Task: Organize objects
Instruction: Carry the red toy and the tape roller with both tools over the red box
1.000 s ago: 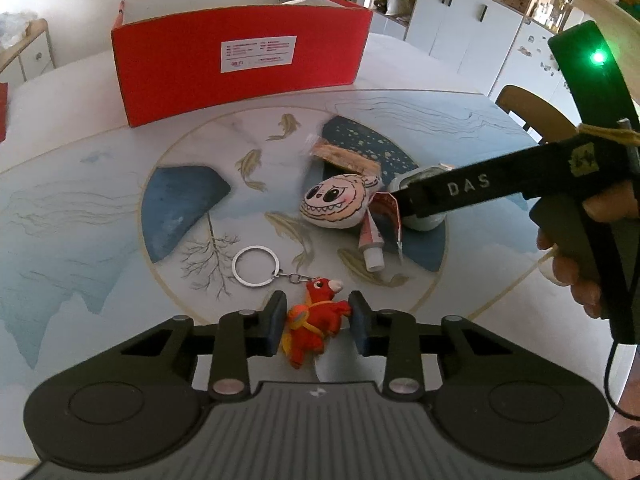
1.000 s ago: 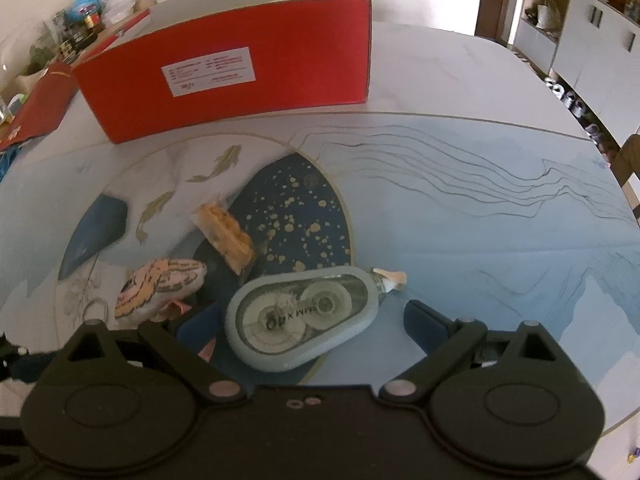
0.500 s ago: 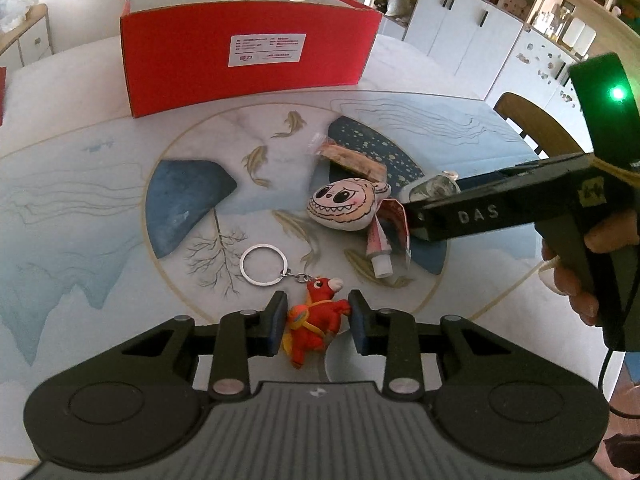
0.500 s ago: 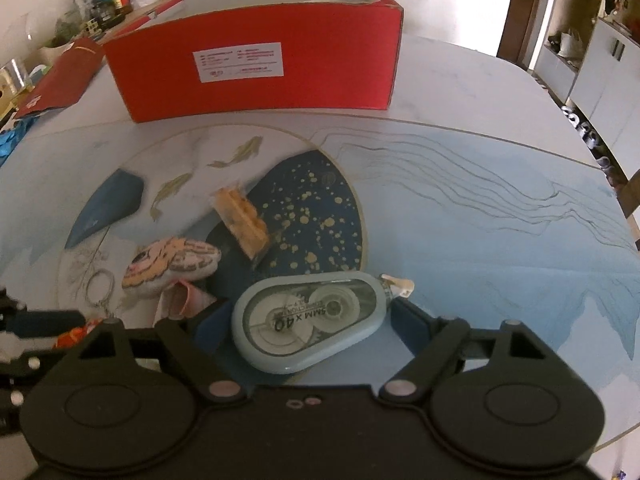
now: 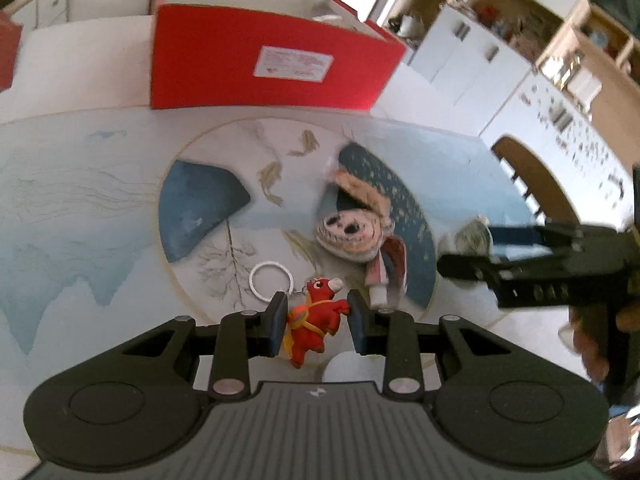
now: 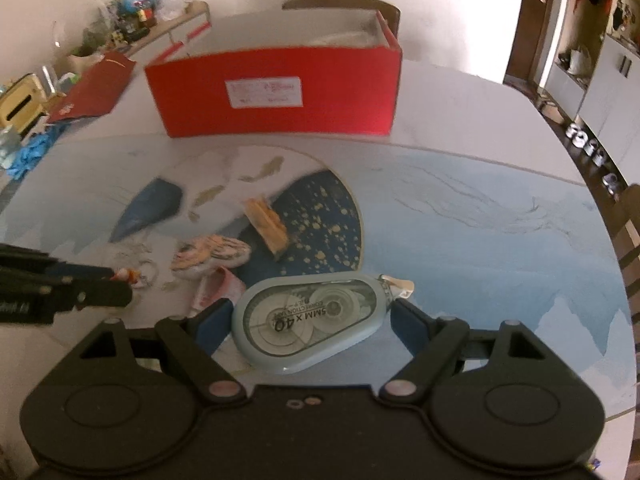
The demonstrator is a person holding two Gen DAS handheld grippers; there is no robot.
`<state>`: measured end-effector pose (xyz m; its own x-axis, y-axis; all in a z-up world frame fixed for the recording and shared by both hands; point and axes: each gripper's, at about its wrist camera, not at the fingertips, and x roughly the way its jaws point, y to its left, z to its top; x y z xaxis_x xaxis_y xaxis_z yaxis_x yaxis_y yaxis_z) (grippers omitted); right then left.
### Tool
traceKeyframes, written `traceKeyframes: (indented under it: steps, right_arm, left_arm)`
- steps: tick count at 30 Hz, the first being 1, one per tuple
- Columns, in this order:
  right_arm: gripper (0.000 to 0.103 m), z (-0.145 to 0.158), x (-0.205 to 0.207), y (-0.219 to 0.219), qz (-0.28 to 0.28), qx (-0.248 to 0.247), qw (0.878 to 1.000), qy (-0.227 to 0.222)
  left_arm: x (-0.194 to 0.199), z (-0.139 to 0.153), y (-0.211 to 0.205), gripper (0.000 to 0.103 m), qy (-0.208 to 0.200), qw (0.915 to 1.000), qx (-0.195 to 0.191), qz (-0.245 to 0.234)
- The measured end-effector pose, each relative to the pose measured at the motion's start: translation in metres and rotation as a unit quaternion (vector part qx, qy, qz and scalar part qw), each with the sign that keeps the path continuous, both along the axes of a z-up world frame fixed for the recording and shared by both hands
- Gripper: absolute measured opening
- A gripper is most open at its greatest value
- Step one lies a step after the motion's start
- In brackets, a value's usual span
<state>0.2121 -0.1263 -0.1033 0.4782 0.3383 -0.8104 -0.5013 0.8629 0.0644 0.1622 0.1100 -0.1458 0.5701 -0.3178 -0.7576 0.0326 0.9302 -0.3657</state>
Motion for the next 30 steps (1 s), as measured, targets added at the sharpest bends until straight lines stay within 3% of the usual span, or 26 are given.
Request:
traceKeyframes:
  steps: [3,9,20,30]
  right_arm:
    - [0.085,0.013,-0.001,0.001,0.006,0.002,1.000,-0.003]
    - [0.085,0.039,0.003,0.006,0.016,0.014,1.000,-0.009]
    - [0.085,0.084,0.042,0.030,0.046,0.006,0.998,-0.040]
    - [0.085,0.125,0.089,0.062,0.056,0.010,0.993,-0.105]
  left_arm:
    - [0.003,0.005,0.015,0.030,0.006,0.9986,-0.050,0.019]
    - [0.009,0.031,0.035,0.030,-0.016,0.9960,-0.078,0.040]
    - [0.048,0.097,0.054,0.030,-0.090,0.9948,-0.046,0.008]
    - [0.108,0.154,0.068,0.030,-0.155,0.9877,0.009,-0.016]
